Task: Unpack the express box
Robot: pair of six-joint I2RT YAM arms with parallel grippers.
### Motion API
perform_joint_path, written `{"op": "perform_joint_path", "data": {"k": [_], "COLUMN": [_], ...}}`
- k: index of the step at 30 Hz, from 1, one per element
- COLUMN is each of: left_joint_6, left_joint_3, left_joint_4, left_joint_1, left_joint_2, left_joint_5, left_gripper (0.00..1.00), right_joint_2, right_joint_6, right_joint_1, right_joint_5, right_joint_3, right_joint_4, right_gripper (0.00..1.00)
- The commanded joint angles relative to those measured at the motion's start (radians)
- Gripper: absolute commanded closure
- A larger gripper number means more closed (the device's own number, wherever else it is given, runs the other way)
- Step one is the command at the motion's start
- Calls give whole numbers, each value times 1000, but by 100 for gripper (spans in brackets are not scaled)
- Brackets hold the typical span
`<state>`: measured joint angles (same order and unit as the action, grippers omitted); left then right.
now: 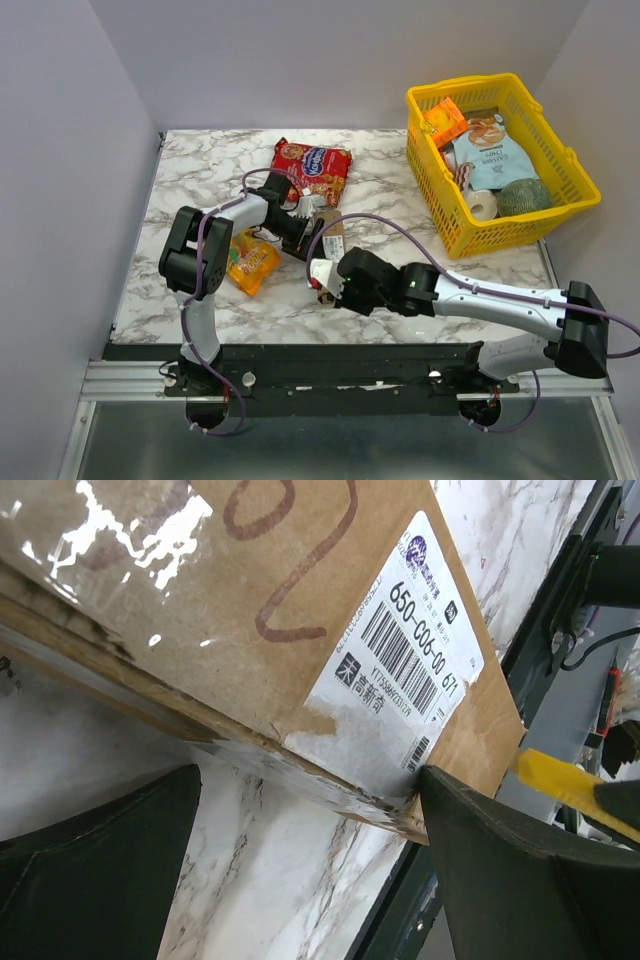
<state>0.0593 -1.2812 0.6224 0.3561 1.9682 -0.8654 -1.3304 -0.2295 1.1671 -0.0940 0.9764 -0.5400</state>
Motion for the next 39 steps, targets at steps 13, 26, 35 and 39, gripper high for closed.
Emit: {"op": "perform_joint_path", "data": {"k": [13, 26, 35, 39], "left_joint_6": [80, 80, 82, 80], "left_joint_3": [3, 3, -1, -4], "left_joint_4": [-13, -12, -10, -10], "left_joint_1": [29, 29, 30, 32], "left_joint_2": [67, 70, 80, 83], "left_joint_5": [154, 155, 149, 151], "left_gripper": [2, 2, 2, 2], "right_joint_2": [59, -18, -12, -13], "right_joint_6": [-337, -329, -332, -344], "right_joint_1": [-11, -12, -12, -11], "right_joint_5": [175, 122, 103, 102], "right_joint_3": [4, 25, 12, -2], "right_joint_4": [210, 230, 230, 229], "right_gripper": [100, 99, 100, 100]}}
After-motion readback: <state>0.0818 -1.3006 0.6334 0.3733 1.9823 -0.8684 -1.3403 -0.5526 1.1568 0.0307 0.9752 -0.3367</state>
